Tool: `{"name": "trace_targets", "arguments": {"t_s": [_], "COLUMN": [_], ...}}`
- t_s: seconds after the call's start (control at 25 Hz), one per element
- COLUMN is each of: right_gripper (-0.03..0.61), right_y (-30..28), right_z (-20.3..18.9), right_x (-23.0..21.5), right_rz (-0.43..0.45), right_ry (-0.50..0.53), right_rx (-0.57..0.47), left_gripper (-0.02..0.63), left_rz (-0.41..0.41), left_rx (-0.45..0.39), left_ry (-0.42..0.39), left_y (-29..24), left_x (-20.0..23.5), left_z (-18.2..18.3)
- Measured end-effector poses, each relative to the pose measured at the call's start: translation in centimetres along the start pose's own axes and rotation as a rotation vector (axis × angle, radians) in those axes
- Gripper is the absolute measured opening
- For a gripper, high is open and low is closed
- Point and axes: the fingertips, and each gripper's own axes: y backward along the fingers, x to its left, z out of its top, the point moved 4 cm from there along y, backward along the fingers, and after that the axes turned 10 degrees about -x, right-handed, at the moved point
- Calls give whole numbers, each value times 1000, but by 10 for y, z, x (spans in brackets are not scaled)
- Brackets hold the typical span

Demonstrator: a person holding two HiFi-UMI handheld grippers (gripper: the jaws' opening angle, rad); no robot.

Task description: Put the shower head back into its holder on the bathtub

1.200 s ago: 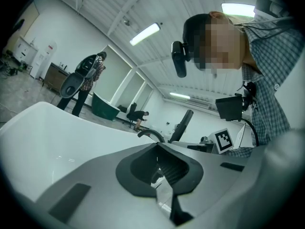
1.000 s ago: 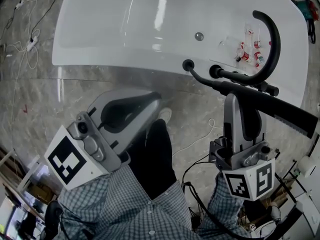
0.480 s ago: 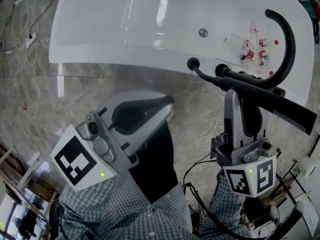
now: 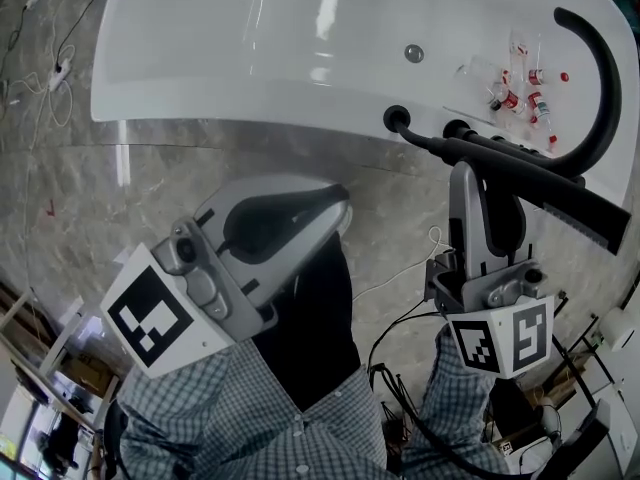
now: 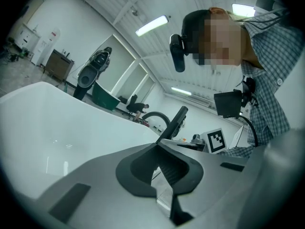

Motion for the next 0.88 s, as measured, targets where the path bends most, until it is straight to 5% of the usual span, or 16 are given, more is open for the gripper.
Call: {"name": "trace_targets", "arguments": {"t_s": [0.88], "right_gripper": [123], "right_y": [-23], "right_z": [-83], "right_x": [-19], "right_rz": [-5], "right_ry": [108], "right_rx": [41], "left_gripper": [8], "left_rz": [0], "left_rx": [49], "left_ry": [63], "left_y": [6], "left_x": [14], "left_z": [-39]}}
